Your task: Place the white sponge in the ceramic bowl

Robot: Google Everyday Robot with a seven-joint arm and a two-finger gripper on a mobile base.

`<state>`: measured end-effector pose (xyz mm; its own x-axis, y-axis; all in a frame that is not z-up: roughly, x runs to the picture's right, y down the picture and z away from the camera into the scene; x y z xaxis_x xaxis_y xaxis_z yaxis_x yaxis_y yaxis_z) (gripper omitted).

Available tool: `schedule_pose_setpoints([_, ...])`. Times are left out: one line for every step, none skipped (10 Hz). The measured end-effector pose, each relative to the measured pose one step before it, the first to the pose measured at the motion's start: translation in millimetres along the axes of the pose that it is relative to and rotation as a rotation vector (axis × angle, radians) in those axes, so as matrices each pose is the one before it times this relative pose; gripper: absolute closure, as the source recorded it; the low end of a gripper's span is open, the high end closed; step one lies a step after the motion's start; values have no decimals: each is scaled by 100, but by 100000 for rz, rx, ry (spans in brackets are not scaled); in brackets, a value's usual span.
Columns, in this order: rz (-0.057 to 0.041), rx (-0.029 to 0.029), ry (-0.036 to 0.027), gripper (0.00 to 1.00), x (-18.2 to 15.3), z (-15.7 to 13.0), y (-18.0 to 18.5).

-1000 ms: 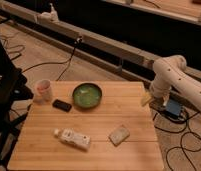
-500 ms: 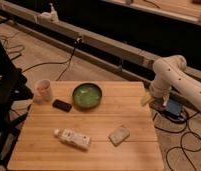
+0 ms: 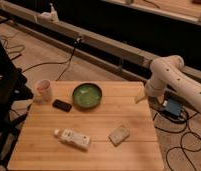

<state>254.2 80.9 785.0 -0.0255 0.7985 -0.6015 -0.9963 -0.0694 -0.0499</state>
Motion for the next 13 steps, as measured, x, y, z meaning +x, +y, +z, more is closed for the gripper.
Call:
schedule_pose_setpoints([1467,-2338,-354,20,213,530,1747])
schedule_pose_setpoints([607,-1948,-45,20,369,638,1399])
schedule_pose_setpoints([59,-2334,11,20,564,753,1553])
schedule_pose_setpoints([-426,-1508,298,20,480,611,1206])
schedule_pose_setpoints([-1740,-2523,-85,20,821,969,2295])
schedule_pose_setpoints([-978,-1322,67,20,550,564,1075])
schedule_pose_setpoints([-2688,-3150,1450,20,1433,1029,2006])
schedule_pose_setpoints([-3870,-2416,1737,20,1371,705,1527])
schedule_pose_setpoints([-2544,-1487,891,20,774,401,930])
schedule_pose_setpoints([-371,-279,27,20,79,21,157])
schedule_pose_setpoints([-50,9,39,20,14,30,-21])
schedule_pose_setpoints([-34,162,-38,20,0,7,-46])
schedule_pose_setpoints([26,923,-62,20,44,39,-273])
